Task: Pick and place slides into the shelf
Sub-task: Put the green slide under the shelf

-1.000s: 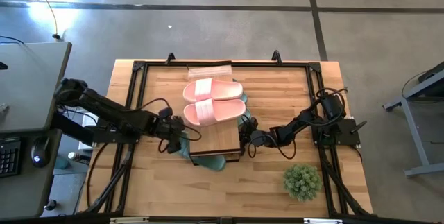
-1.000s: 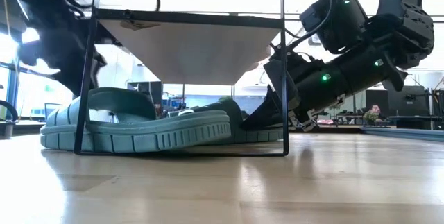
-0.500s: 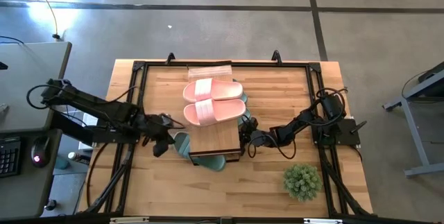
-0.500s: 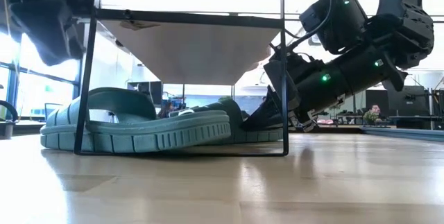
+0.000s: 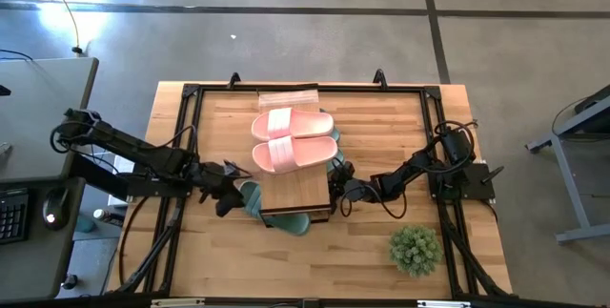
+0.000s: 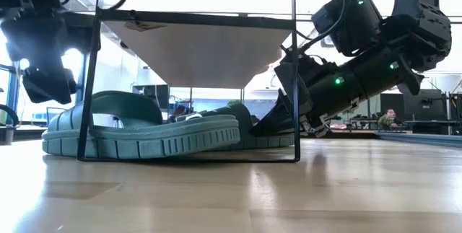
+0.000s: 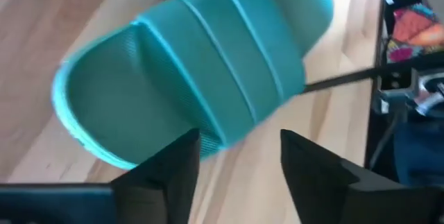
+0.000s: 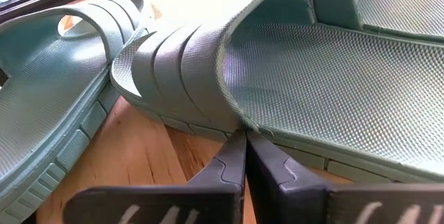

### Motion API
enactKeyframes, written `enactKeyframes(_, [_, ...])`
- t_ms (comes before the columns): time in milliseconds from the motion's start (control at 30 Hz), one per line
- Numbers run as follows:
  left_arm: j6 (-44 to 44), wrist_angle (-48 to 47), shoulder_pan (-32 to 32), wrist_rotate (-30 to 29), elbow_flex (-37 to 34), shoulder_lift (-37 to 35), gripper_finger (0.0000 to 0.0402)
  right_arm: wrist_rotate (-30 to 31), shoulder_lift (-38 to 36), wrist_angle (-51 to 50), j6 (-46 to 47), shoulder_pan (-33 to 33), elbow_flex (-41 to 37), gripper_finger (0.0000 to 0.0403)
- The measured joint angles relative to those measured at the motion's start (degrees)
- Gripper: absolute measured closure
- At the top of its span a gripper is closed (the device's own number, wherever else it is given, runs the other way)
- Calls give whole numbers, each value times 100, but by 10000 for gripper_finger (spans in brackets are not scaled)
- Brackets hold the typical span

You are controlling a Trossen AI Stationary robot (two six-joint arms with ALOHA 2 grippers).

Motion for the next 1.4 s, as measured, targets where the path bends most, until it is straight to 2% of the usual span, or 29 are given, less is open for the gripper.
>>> enactKeyframes(233, [-380, 42, 2, -102, -105, 88, 180, -2, 0, -3, 103, 0, 0, 403])
enactKeyframes(733, [-430, 931, 2, -116, -103, 1024, 188, -6, -4, -39, 90, 0, 0, 403])
enactKeyframes(1000, [-283, 1780, 2, -16, -103, 1629, 195, -8, -4, -61, 90, 0, 0, 403])
enactKeyframes(1100, [-274, 1801, -3, 79, -103, 1723, 208, -7, -4, -87, 90, 0, 0, 403])
enactKeyframes(1200, [-247, 1797, -2, 72, -101, 1725, 238, -7, -4, -124, 177, 0, 0, 403])
enactKeyframes(1400, [-177, 1760, -1, 82, -98, 1725, 344, 11, -4, -195, 243, 0, 0, 403])
